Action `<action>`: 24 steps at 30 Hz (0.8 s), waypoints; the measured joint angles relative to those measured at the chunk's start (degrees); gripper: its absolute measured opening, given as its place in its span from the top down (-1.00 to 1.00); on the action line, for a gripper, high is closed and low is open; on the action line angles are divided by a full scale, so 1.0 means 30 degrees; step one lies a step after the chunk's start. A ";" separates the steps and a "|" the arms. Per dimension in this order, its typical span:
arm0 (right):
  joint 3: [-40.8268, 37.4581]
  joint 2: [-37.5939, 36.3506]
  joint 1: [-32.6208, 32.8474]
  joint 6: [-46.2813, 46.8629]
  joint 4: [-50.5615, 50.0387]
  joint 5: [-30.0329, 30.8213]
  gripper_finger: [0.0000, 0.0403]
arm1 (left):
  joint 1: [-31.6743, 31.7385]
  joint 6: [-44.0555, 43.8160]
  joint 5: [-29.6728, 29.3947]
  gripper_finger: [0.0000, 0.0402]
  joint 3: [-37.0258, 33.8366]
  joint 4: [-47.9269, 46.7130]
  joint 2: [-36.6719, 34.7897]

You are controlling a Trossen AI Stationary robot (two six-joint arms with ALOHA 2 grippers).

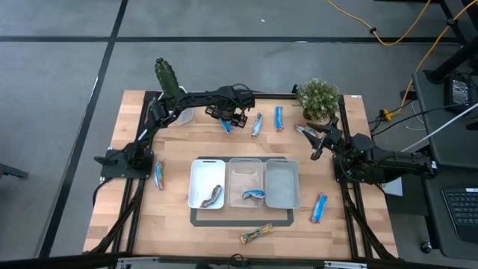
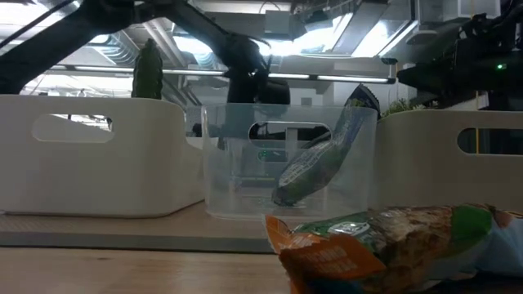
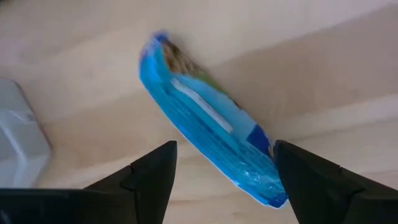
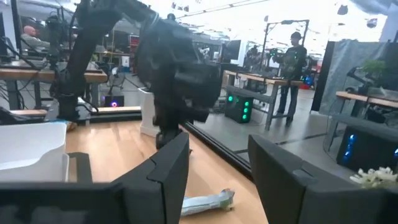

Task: Pick and place Granola Bars by type
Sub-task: Put the blue granola bar into the transparent bin

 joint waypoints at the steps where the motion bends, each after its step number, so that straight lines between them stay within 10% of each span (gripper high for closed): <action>1: 0.0000 0.0000 0.0000 0.0007 -0.0007 0.0028 0.17 | -0.0042 -0.0134 -0.0012 -0.30 0.0000 0.0025 0.0180; 14: 0.0005 -0.0003 0.0000 0.0066 0.0027 0.0058 0.17 | -0.0088 0.0725 0.1353 -0.15 0.0058 0.0375 0.1290; 24: 0.0000 0.0000 0.0000 0.0066 0.0030 0.0065 0.17 | -0.0158 0.1826 0.1994 0.83 0.0049 0.0745 0.1277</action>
